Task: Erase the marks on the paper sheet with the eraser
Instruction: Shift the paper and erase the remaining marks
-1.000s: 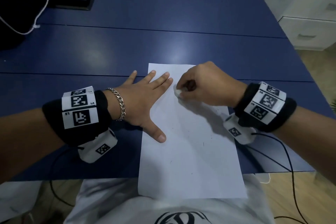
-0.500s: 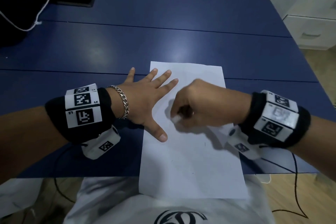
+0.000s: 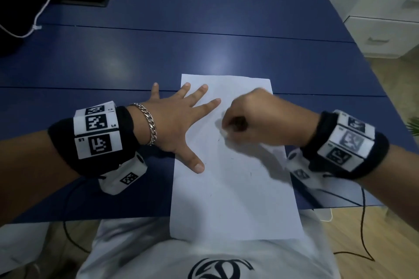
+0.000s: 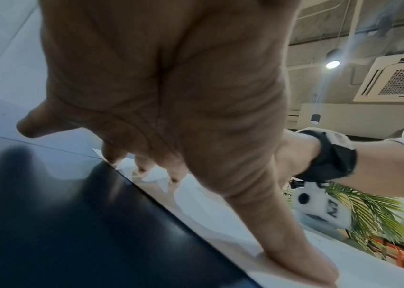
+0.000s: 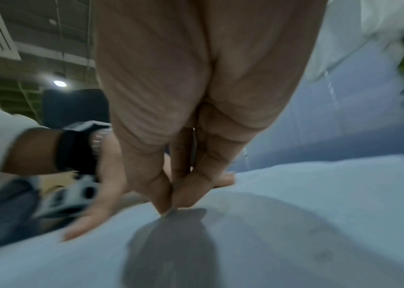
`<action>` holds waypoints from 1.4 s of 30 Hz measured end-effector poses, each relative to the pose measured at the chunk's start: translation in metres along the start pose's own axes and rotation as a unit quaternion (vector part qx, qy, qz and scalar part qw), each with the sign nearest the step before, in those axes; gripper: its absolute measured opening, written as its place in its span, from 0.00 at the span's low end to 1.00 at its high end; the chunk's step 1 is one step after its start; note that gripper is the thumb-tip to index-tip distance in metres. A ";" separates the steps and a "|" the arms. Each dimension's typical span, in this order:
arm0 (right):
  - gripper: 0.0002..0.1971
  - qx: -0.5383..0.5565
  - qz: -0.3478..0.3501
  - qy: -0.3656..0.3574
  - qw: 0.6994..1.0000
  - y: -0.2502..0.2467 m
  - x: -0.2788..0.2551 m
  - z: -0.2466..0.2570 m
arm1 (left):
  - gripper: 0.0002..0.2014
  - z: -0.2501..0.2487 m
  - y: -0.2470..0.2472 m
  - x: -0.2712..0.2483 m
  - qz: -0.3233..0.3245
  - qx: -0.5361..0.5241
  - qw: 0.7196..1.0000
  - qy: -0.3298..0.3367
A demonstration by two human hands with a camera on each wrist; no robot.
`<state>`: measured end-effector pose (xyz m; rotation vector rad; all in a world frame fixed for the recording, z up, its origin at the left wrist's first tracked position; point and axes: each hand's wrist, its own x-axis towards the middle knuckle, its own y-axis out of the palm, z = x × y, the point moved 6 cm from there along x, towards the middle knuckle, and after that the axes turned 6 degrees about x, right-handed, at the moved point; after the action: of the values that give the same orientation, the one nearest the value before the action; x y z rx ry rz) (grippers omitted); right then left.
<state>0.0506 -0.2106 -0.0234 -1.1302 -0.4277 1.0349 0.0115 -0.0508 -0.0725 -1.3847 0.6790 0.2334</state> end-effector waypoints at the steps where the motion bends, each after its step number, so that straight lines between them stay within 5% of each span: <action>1: 0.07 0.004 -0.030 0.022 0.999 -0.007 0.001 -0.010 | 0.78 0.000 0.000 0.000 0.000 0.001 1.000 -0.002; 6: 0.07 0.043 -0.094 0.120 0.987 -0.022 -0.023 -0.040 | 0.78 0.001 0.000 -0.003 -0.013 0.026 0.999 -0.022; 12: 0.06 0.052 -0.094 0.134 0.985 -0.015 -0.033 -0.045 | 0.75 -0.015 -0.014 -0.002 -0.114 0.053 0.992 -0.009; 16: 0.07 0.042 -0.063 0.100 0.992 -0.017 -0.020 -0.035 | 0.78 -0.018 -0.007 0.014 -0.043 -0.004 0.999 0.029; 21: 0.07 0.017 -0.093 0.073 0.993 -0.016 -0.006 -0.023 | 0.80 -0.017 -0.004 0.018 -0.030 -0.004 0.999 0.016; 26: 0.10 0.002 0.046 -0.012 0.999 0.015 -0.019 0.017 | 0.80 -0.017 -0.004 0.018 -0.033 0.006 0.999 0.008; 32: 0.05 -0.023 -0.060 0.058 0.996 -0.021 -0.001 -0.021 | 0.81 -0.018 -0.005 0.019 -0.028 0.013 0.999 0.008; 38: 0.08 -0.022 0.048 0.000 0.999 0.007 -0.013 0.012 | 0.81 -0.017 -0.005 0.017 -0.029 0.011 1.000 0.003; 42: 0.06 -0.033 -0.050 0.064 0.996 -0.022 -0.004 -0.024 | 0.81 -0.017 -0.006 0.017 -0.017 0.017 1.000 0.002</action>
<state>0.0766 -0.2276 -0.0129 -1.2142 -0.4142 0.8613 0.0229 -0.0725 -0.0778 -1.3644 0.6583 0.1912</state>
